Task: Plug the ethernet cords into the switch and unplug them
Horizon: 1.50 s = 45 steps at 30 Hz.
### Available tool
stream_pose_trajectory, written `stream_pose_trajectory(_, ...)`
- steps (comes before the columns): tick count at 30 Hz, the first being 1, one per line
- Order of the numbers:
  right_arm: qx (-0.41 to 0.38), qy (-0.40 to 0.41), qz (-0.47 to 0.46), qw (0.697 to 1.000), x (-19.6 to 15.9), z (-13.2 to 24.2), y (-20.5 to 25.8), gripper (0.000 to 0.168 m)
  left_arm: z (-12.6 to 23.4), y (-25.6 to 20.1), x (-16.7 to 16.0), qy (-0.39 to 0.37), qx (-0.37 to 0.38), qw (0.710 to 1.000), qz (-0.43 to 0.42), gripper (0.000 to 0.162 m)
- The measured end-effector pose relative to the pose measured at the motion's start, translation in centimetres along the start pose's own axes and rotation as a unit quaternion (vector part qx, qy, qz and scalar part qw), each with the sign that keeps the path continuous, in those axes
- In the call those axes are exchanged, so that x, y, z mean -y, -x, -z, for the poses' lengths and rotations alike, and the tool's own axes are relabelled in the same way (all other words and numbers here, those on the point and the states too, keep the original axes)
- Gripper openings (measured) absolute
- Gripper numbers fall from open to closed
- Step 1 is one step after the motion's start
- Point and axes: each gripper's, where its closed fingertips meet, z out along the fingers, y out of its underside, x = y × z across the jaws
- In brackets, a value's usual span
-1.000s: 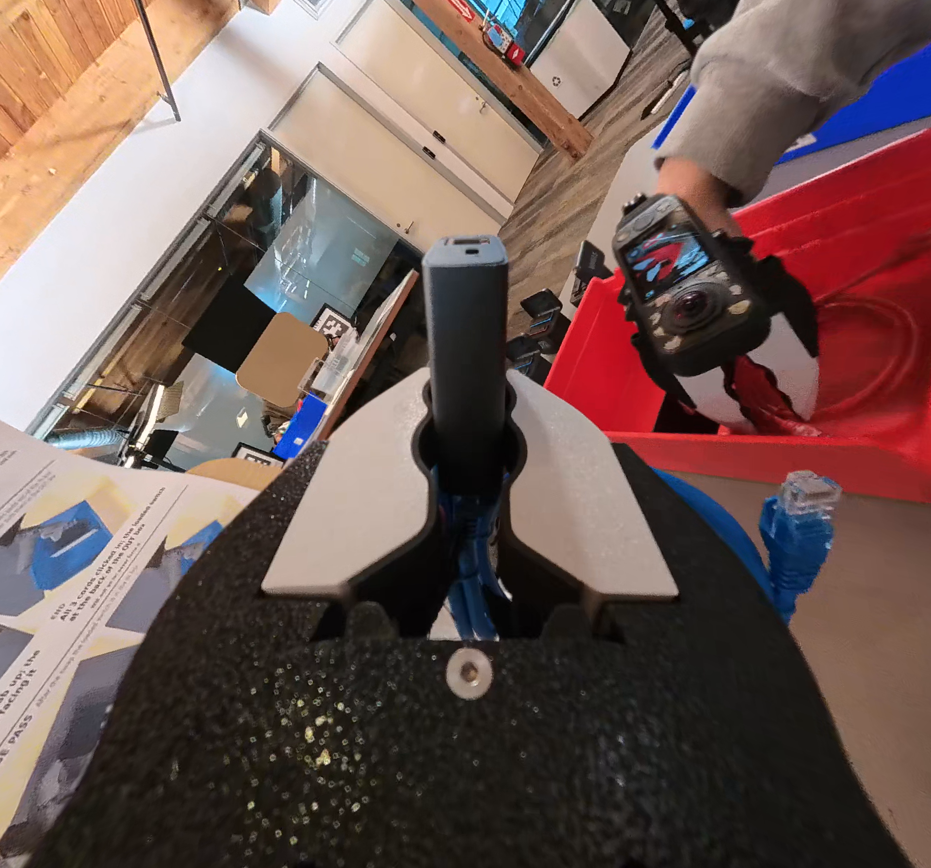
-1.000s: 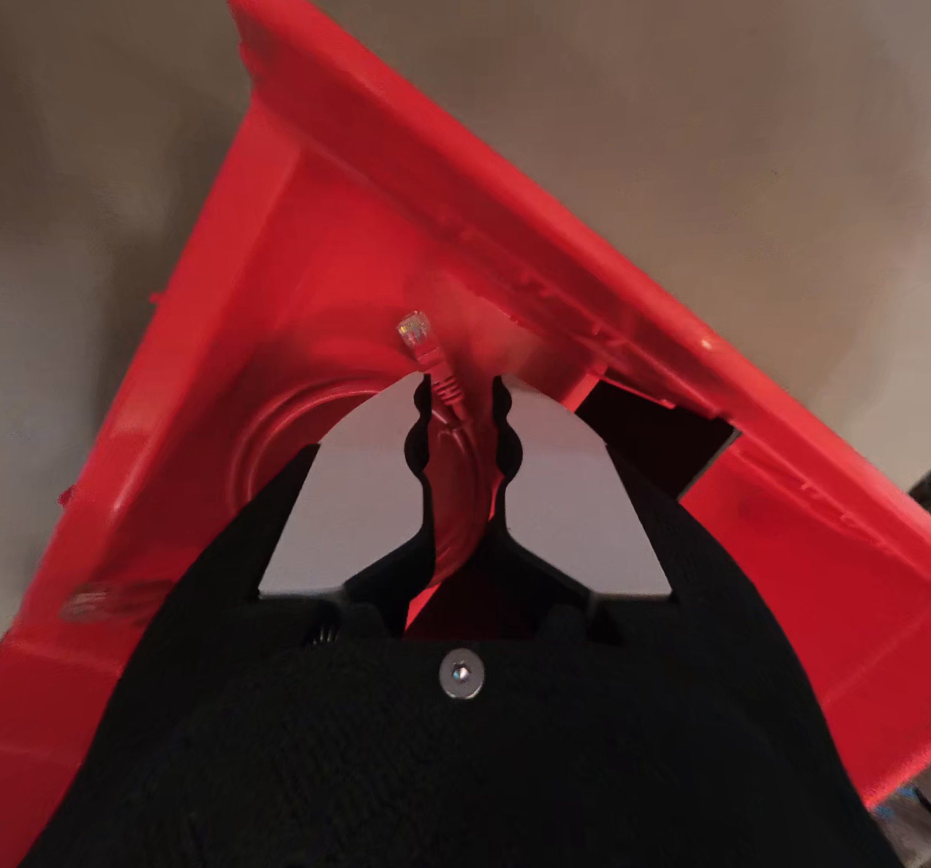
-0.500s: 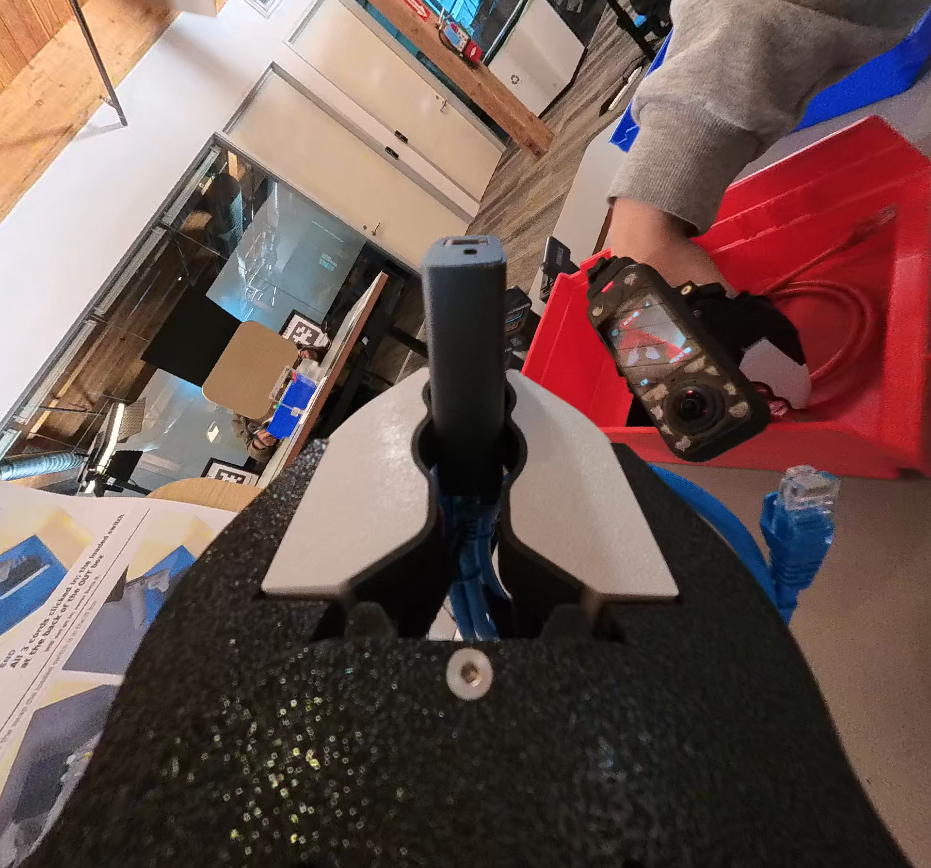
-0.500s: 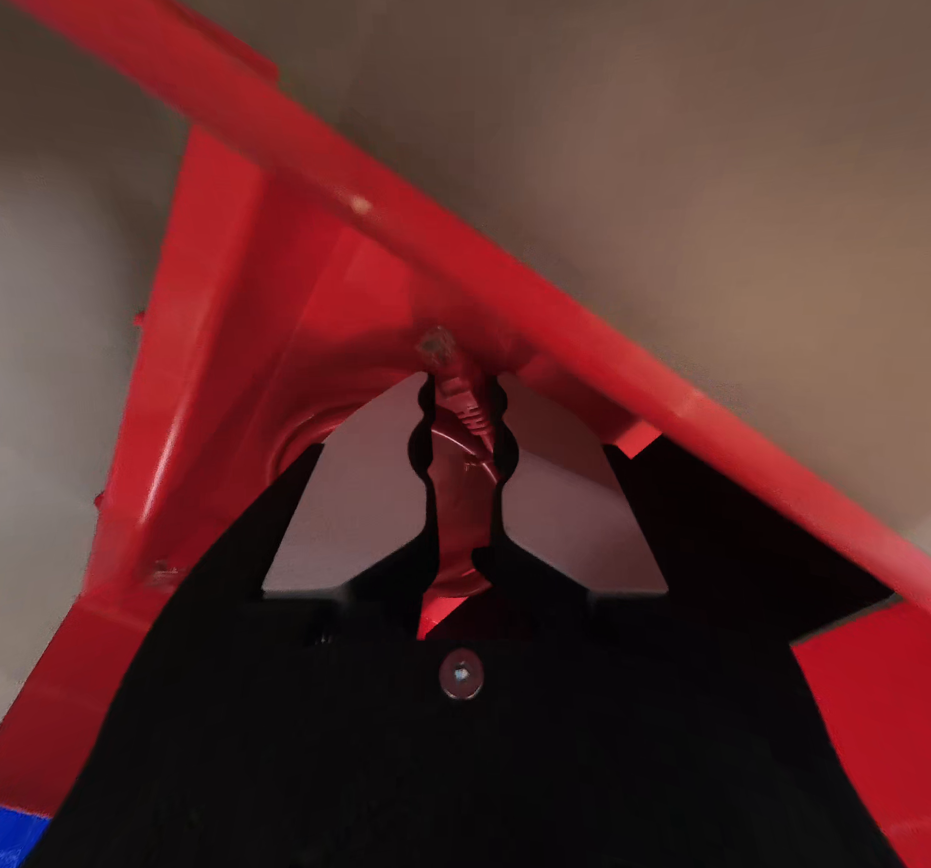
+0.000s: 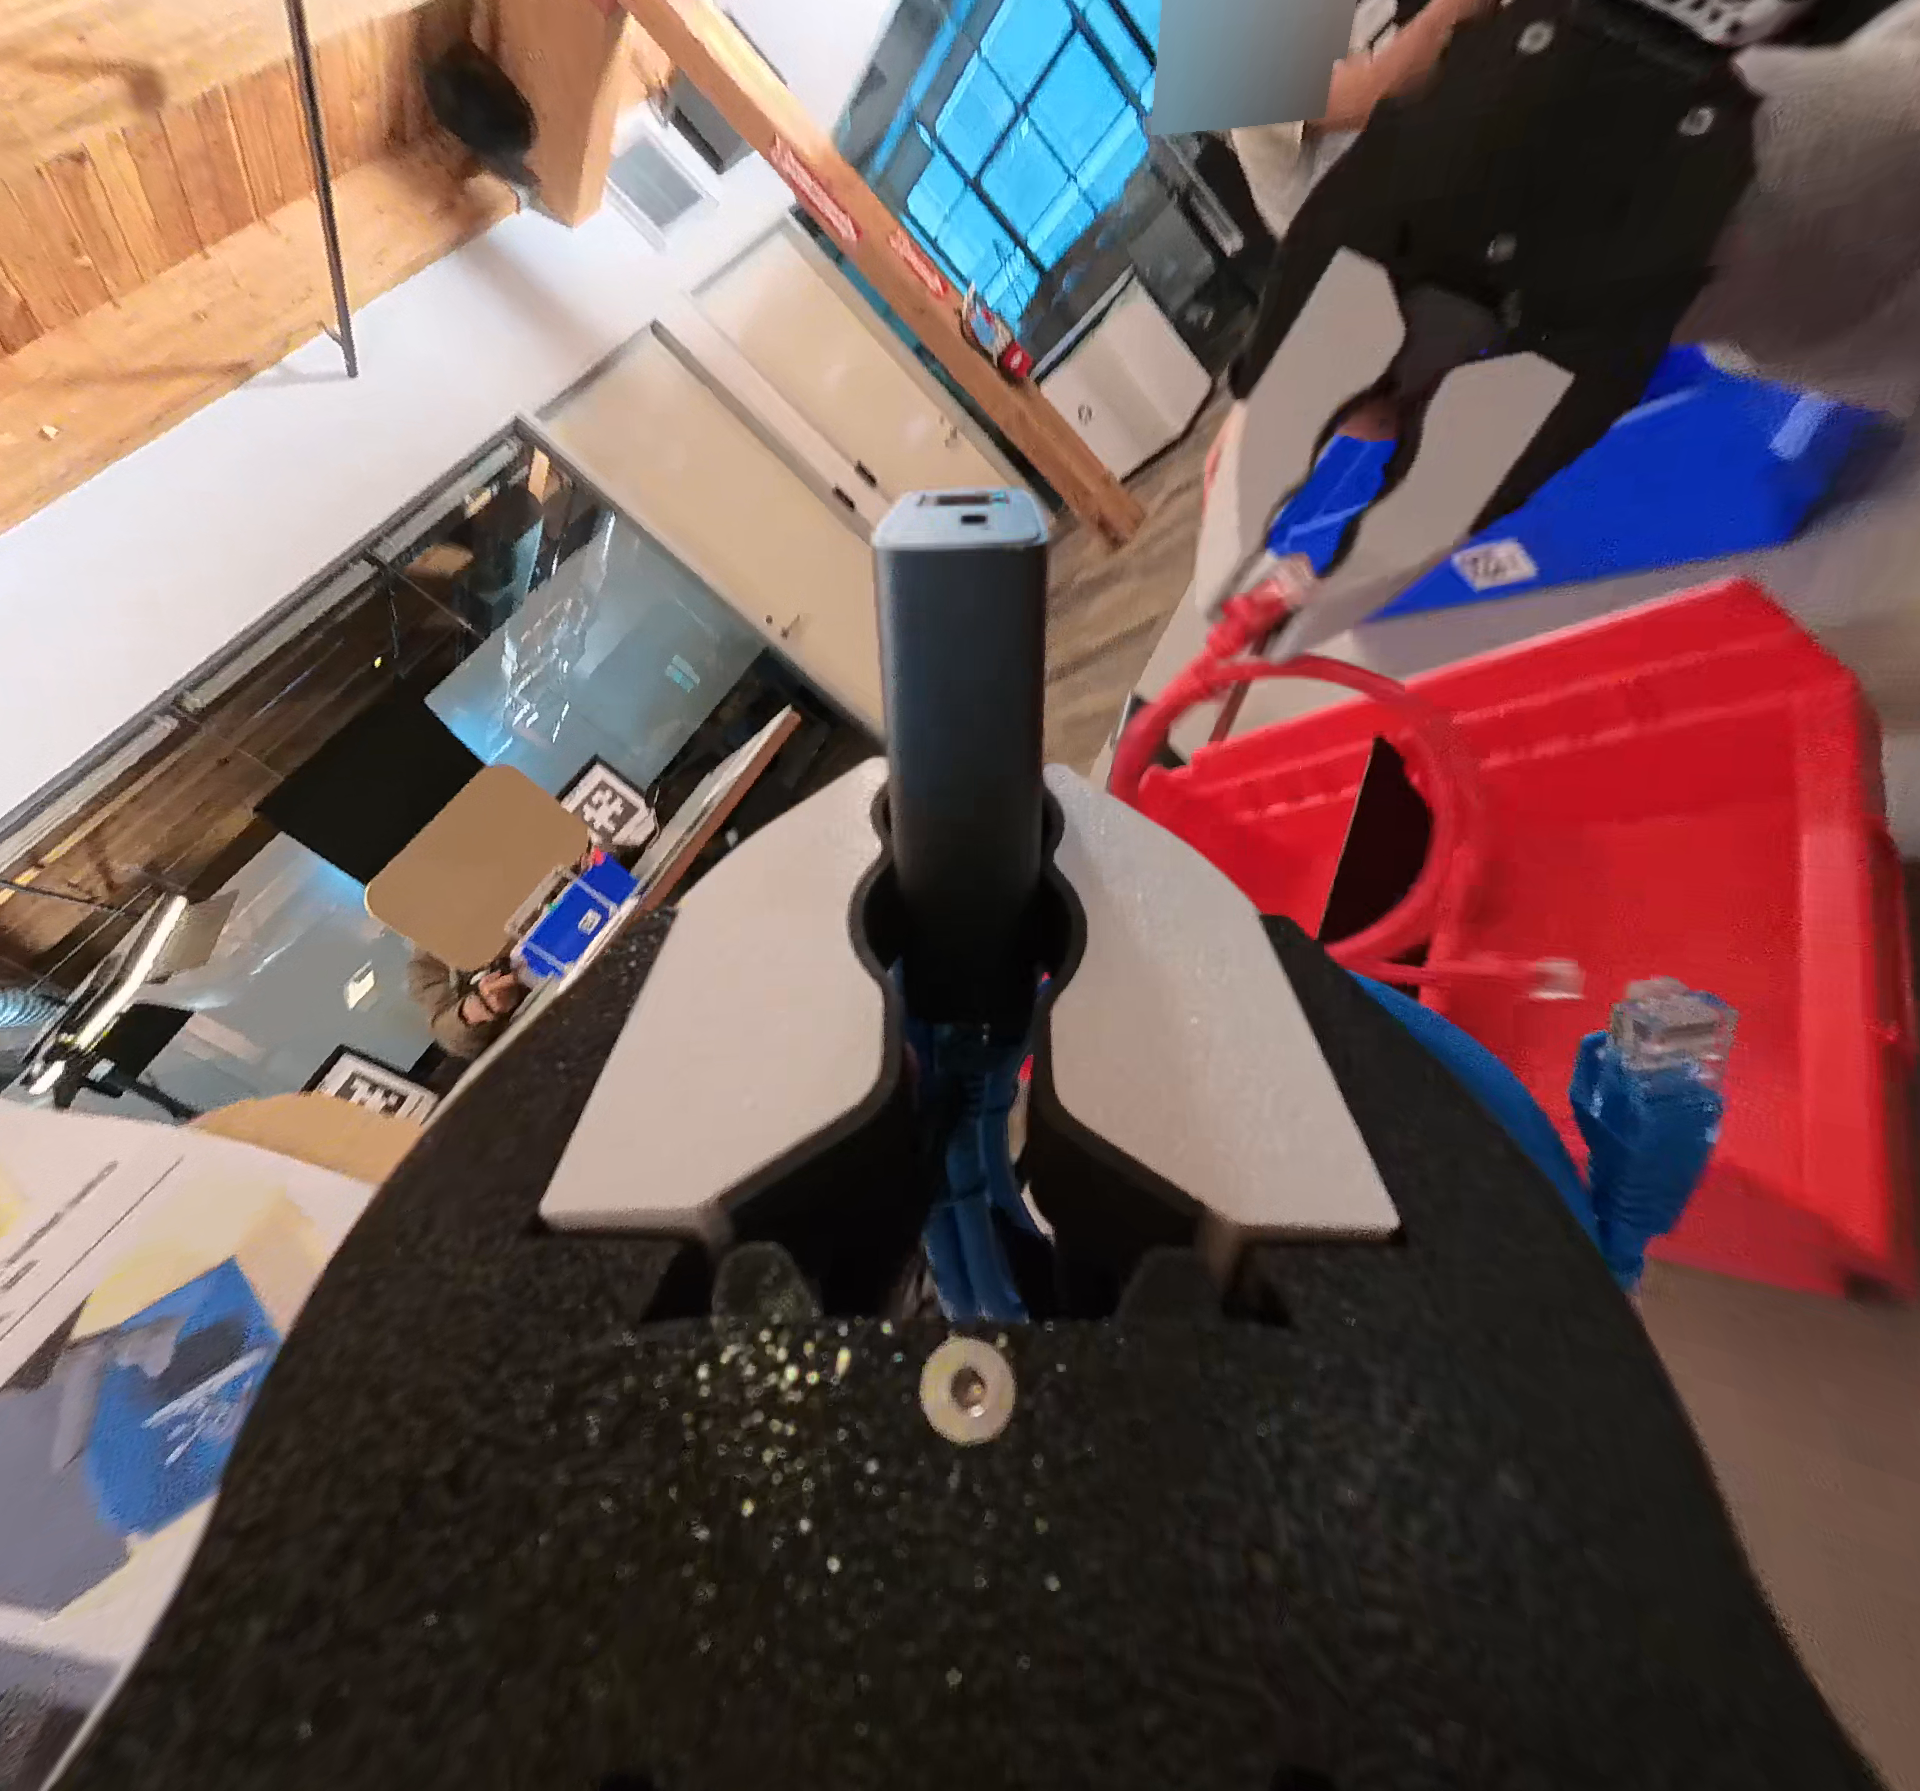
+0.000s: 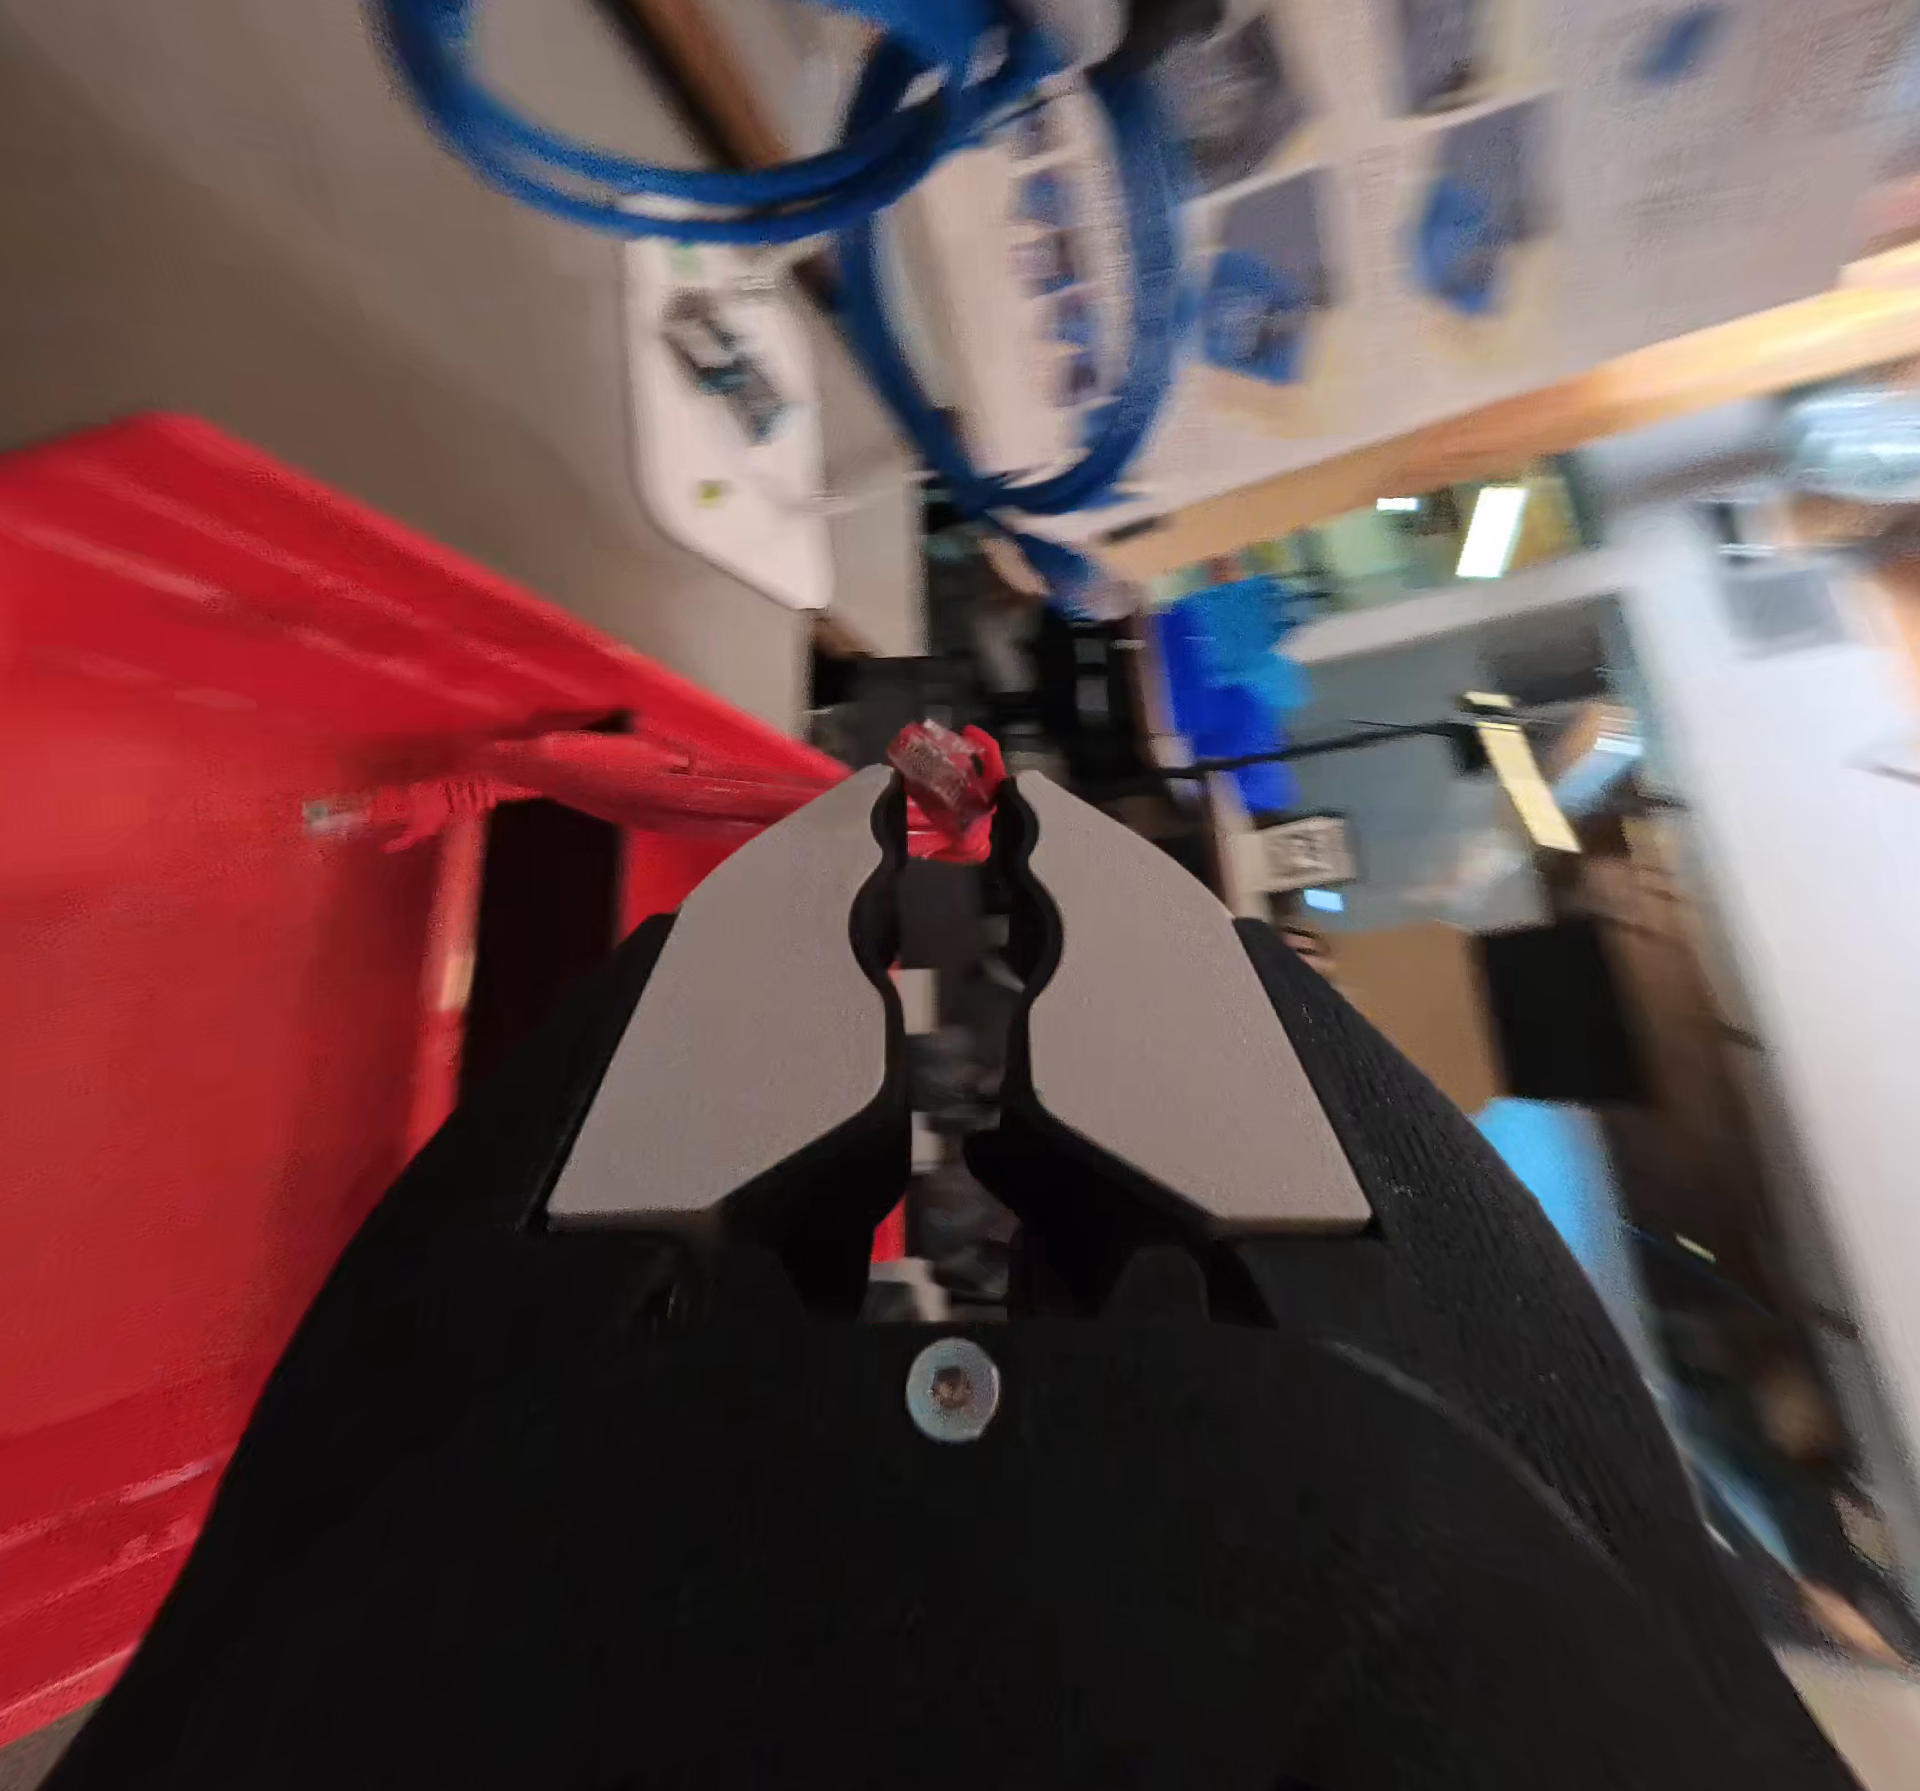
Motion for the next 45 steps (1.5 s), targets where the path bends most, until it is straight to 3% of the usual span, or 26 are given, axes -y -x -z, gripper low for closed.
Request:
stream_pose_trajectory(5,-0.203,-0.001,0.016,0.979,0.7,4.4,-5.5,0.015,-1.7,-1.1,2.0,-0.054,-0.002,0.998,0.015,0.021)
stream_pose_trajectory(9,-0.253,0.002,0.038,0.967,0.5,5.5,-6.6,0.015,-3.4,-2.2,2.5,-0.066,-0.004,0.998,0.024,0.021)
stream_pose_trajectory(19,-0.263,-0.030,0.032,0.964,0.8,7.1,-6.9,0.015,-6.2,-4.6,2.7,-0.056,-0.023,0.997,0.048,0.022)
stream_pose_trajectory(34,-0.272,-0.060,0.057,0.959,3.3,7.3,-6.4,0.014,-6.9,-5.6,2.9,-0.037,-0.024,0.999,0.027,0.022)
stream_pose_trajectory(45,-0.263,-0.063,0.055,0.961,3.2,6.8,-6.1,0.014,-6.8,-6.1,3.2,-0.036,-0.032,0.999,0.018,0.021)
